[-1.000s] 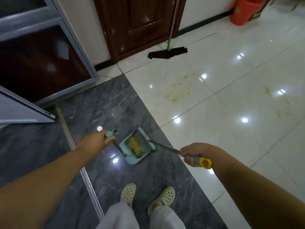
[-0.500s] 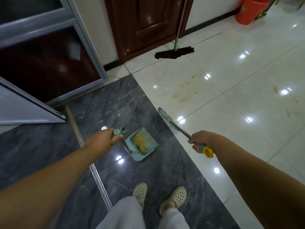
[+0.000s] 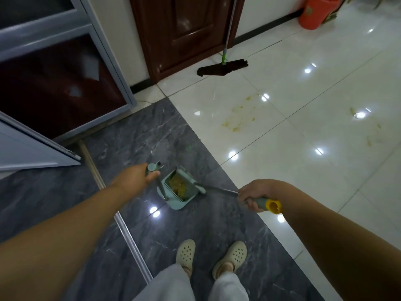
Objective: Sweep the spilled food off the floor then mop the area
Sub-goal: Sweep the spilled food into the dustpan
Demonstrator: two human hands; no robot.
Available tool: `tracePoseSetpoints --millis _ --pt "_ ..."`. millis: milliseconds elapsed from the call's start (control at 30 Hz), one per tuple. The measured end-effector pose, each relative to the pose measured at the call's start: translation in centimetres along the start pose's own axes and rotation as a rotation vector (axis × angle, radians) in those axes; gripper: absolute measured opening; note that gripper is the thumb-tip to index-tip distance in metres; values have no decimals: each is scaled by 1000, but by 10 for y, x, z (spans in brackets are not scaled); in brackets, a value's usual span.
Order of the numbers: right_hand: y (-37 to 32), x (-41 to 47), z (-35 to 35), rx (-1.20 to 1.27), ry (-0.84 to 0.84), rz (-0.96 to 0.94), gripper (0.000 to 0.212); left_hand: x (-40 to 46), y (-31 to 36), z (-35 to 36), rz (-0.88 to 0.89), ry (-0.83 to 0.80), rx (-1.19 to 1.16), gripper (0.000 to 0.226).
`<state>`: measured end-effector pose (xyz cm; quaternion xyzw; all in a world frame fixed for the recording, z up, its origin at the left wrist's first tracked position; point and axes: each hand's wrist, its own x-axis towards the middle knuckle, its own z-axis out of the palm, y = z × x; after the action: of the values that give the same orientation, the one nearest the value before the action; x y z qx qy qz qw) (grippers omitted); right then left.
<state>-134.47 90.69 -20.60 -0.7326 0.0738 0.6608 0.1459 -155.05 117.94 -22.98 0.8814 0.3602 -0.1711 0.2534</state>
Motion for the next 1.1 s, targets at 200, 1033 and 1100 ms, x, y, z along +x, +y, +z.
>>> tracePoseSetpoints --millis 200,1033,1100 --pt "12 -31 15 7 -33 4 20 0 -2 -6 -58 -118 -199 33" --pt "-72 42 -35 332 282 -131 16 19 -1 -2 -61 46 -148 39" --pt "-83 50 -40 307 285 -113 16 28 -2 -3 -50 60 -164 37"
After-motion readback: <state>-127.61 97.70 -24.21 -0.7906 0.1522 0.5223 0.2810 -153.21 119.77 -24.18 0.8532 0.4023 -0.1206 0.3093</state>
